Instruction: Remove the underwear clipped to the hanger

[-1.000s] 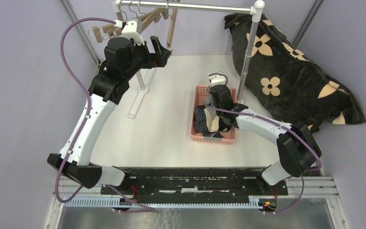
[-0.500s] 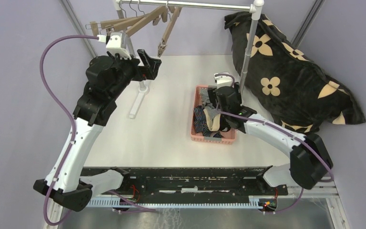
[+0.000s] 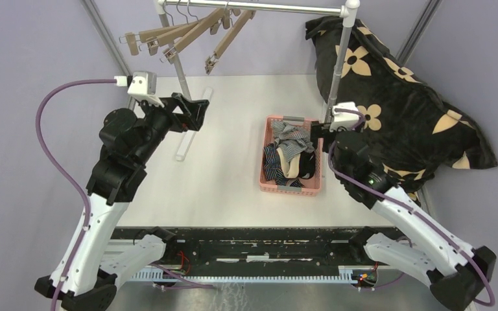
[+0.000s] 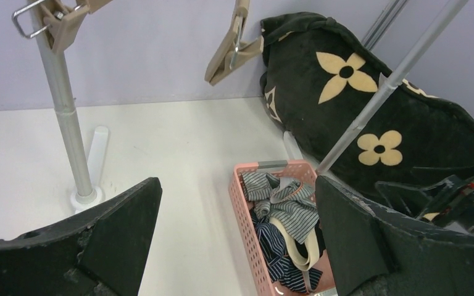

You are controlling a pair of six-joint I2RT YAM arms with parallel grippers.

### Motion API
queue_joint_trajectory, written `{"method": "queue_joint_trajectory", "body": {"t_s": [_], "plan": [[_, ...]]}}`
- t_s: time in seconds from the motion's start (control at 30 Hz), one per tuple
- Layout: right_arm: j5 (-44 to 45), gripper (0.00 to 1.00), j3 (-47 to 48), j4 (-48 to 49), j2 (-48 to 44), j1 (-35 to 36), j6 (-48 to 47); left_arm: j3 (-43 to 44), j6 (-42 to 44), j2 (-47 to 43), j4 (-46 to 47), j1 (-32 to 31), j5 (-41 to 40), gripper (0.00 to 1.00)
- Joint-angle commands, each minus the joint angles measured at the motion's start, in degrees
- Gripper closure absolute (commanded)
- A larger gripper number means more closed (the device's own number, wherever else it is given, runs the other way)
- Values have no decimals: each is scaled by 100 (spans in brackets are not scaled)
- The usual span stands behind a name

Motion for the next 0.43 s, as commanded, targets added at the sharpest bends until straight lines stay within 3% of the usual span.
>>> {"method": "queue_joint_trajectory", "body": {"t_s": [0.0, 0.27, 0.4], "plan": [[777, 0, -459, -249, -998, 6, 123, -323, 196, -594, 255, 22, -186, 1], [1691, 0, -926, -702, -2700, 8, 230, -715, 252, -1340, 46, 21, -544, 1], [1987, 0, -1052, -719, -2961, 12, 286, -878, 260, -1589, -25, 25, -723, 1]]}}
